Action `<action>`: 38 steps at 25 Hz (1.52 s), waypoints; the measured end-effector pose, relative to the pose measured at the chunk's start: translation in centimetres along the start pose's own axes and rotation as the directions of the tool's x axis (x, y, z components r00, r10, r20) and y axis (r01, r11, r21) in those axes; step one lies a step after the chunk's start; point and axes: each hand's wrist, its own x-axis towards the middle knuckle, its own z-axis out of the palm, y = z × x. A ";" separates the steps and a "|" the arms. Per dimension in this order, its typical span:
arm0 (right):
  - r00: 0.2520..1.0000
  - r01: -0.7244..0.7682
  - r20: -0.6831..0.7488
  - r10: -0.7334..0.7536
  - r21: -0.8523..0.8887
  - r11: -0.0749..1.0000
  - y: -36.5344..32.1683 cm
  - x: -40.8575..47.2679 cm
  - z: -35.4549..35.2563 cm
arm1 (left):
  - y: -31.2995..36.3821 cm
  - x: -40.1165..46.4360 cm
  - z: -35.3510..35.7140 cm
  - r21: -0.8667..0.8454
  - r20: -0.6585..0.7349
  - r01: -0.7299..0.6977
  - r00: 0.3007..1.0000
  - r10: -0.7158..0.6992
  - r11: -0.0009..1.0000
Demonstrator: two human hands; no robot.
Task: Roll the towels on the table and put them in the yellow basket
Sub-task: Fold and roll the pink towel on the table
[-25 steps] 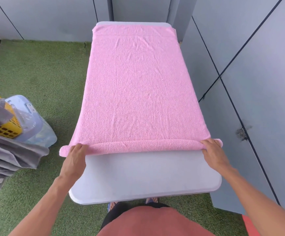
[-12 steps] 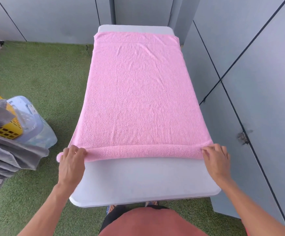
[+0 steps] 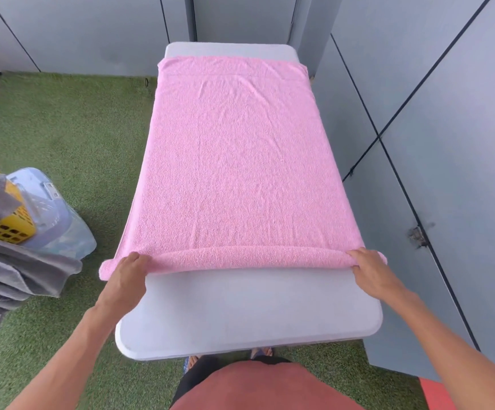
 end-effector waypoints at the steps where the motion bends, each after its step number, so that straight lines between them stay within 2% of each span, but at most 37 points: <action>1: 0.997 -0.009 0.074 0.009 0.008 1.000 0.4 -0.4 -0.3 | -0.2 -0.3 -0.3 -0.029 0.045 0.007 0.999 -0.005 1.000; 3: 0.970 -0.139 0.226 0.092 0.198 0.970 0.7 -0.6 -1.3 | -0.4 -0.4 -1.1 -0.100 0.162 0.083 0.985 -0.066 0.992; 4: 0.959 -0.211 0.251 0.132 0.322 0.923 0.5 -0.4 -1.7 | -0.6 -0.2 -1.4 -0.172 0.195 0.138 0.975 -0.104 0.975; 5: 0.964 -0.245 0.204 0.171 0.431 0.868 0.3 -0.1 -1.8 | -0.9 0.1 -1.7 -0.248 0.200 0.189 0.970 -0.141 0.950; 6: 0.976 -0.219 0.091 0.200 0.463 0.859 -0.1 0.0 -1.8 | -0.8 0.4 -1.9 -0.316 0.178 0.226 0.968 -0.177 0.921; 7: 0.977 -0.164 -0.055 0.204 0.413 0.896 -0.6 -0.2 -1.5 | -0.7 0.5 -2.0 -0.339 0.115 0.224 0.974 -0.196 0.914; 8: 0.962 -0.128 -0.191 0.194 0.314 0.941 -1.0 -0.5 -0.8 | -0.4 0.3 -1.9 -0.277 0.008 0.182 0.982 -0.187 0.943; 9: 0.939 -0.121 -0.295 0.176 0.197 0.973 -1.5 -1.1 -0.2 | -0.2 -0.1 -1.6 -0.146 -0.132 0.121 0.981 -0.141 0.982; 11: 0.910 -0.098 -0.399 0.107 0.042 0.994 -1.9 -2.5 1.2 | 0.7 -1.8 -0.5 0.114 -0.319 0.001 0.947 0.035 0.993; 12: 0.918 -0.078 -0.390 0.077 0.015 0.997 -1.9 -3.0 1.8 | 1.1 -2.7 0.1 0.156 -0.342 -0.054 0.934 0.105 0.986; 14: 0.947 -0.025 -0.320 0.033 0.030 0.999 -1.5 -3.4 2.5 | 1.5 -3.8 1.8 0.142 -0.300 -0.141 0.937 0.178 0.980; 16: 0.961 0.027 -0.277 -0.013 0.046 0.999 -1.1 -2.9 2.6 | 1.3 -3.4 2.5 0.120 -0.204 -0.161 0.962 0.183 0.980; 21: 0.981 -0.028 -0.191 0.037 0.048 0.998 -0.9 -1.0 1.7 | 0.5 -0.1 0.9 0.104 -0.091 -0.060 0.993 0.070 0.993; 24: 1.000 0.009 0.026 -0.009 -0.005 1.000 1.3 -0.9 0.7 | -0.7 -0.4 -0.3 0.013 0.046 -0.058 0.997 0.057 0.998; 26: 0.955 -0.072 0.296 0.023 0.154 0.985 2.0 -0.7 -0.9 | -1.4 -0.1 -1.5 -0.188 0.235 0.060 0.972 -0.015 0.980; 27: 0.937 -0.135 0.348 0.033 0.273 0.953 1.9 -0.5 -1.4 | -1.6 0.4 -2.0 -0.308 0.283 0.116 0.959 -0.026 0.944; 28: 0.951 -0.186 0.301 0.068 0.382 0.905 1.5 -0.3 -1.7 | -1.6 0.8 -2.4 -0.399 0.252 0.131 0.967 -0.029 0.908; 29: 0.981 -0.178 0.153 0.121 0.440 0.880 1.1 -0.2 -1.5 | -1.4 1.0 -2.6 -0.424 0.163 0.115 0.985 -0.049 0.898; 30: 0.983 -0.143 -0.049 0.177 0.401 0.905 0.2 -0.4 -1.1 | -1.0 0.9 -2.6 -0.362 0.033 0.081 0.997 -0.074 0.929; 31: 0.958 -0.135 -0.203 0.201 0.299 0.945 -0.5 -0.8 -0.4 | -0.5 0.5 -2.2 -0.228 -0.114 0.054 0.990 -0.081 0.972; 33: 0.908 -0.104 -0.391 0.149 0.134 0.986 -2.4 -2.8 1.4 | 0.3 -1.3 -1.0 0.030 -0.295 -0.023 0.955 0.031 0.999; 34: 0.910 -0.071 -0.403 0.097 0.080 0.994 -2.9 -3.7 2.3 | 0.7 -2.2 -0.4 0.103 -0.316 -0.078 0.943 0.107 0.992; 36: 0.944 -0.001 -0.329 0.006 0.016 1.000 -2.7 -4.5 3.3 | 0.8 -3.0 0.8 0.162 -0.260 -0.159 0.945 0.198 0.974; 38: 0.963 0.032 -0.267 -0.030 0.002 1.000 -1.9 -3.4 3.4 | 0.7 -2.0 1.0 0.137 -0.195 -0.161 0.963 0.186 0.977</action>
